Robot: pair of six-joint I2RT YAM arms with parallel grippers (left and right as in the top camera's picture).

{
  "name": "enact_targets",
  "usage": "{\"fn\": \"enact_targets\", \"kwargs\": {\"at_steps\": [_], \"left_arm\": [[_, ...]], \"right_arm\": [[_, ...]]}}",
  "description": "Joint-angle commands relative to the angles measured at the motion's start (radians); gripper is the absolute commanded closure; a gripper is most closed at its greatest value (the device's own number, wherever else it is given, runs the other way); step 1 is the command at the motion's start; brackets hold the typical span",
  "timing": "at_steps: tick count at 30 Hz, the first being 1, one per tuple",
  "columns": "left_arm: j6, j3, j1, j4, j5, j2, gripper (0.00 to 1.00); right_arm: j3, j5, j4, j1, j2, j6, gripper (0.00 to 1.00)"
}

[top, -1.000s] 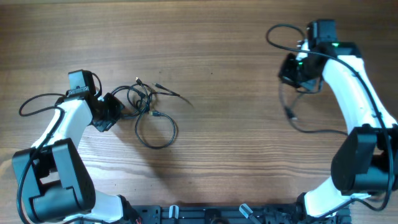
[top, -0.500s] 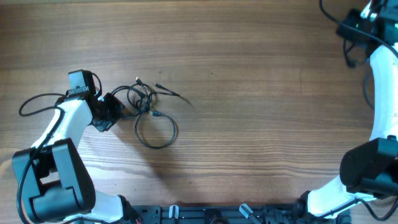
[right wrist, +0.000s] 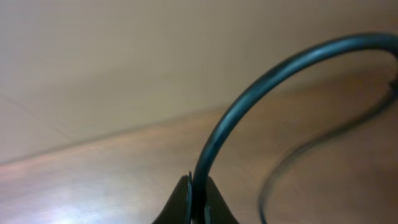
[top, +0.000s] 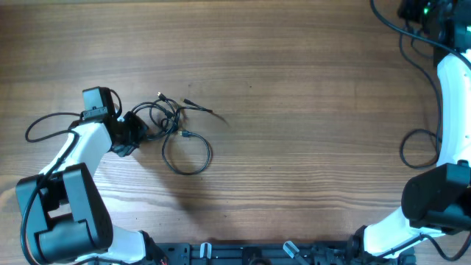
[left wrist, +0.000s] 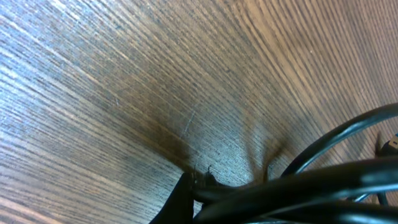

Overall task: Untangle cables
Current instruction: 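Grasp the long black cable and drag it to the upper right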

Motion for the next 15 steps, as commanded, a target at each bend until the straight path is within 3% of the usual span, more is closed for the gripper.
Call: {"fn": "enact_targets", "kwargs": {"at_steps": [1,2,3,4,11,15], "left_arm": [[0.012,-0.023,-0.006,0.006,-0.018,0.008,0.96],[0.012,-0.023,-0.006,0.006,-0.017,0.008,0.96],[0.012,-0.023,-0.006,0.006,-0.017,0.008,0.96],[0.012,-0.023,-0.006,0.006,-0.017,0.008,0.96],[0.012,-0.023,-0.006,0.005,-0.017,0.008,0.94],[0.012,-0.023,-0.006,0.005,-0.016,0.008,0.93]], "right_arm": [[0.016,0.197,-0.085,0.003,0.031,-0.017,0.66],[0.013,0.204,-0.104,0.003,0.036,-0.017,0.56],[0.005,0.204,-0.114,0.003,0.041,-0.016,0.23],[-0.007,0.204,-0.123,0.002,0.047,-0.017,0.04],[-0.014,0.319,-0.331,-0.013,0.059,0.098,0.0],[-0.016,0.319,-0.627,-0.041,0.059,0.232,0.0]]}}
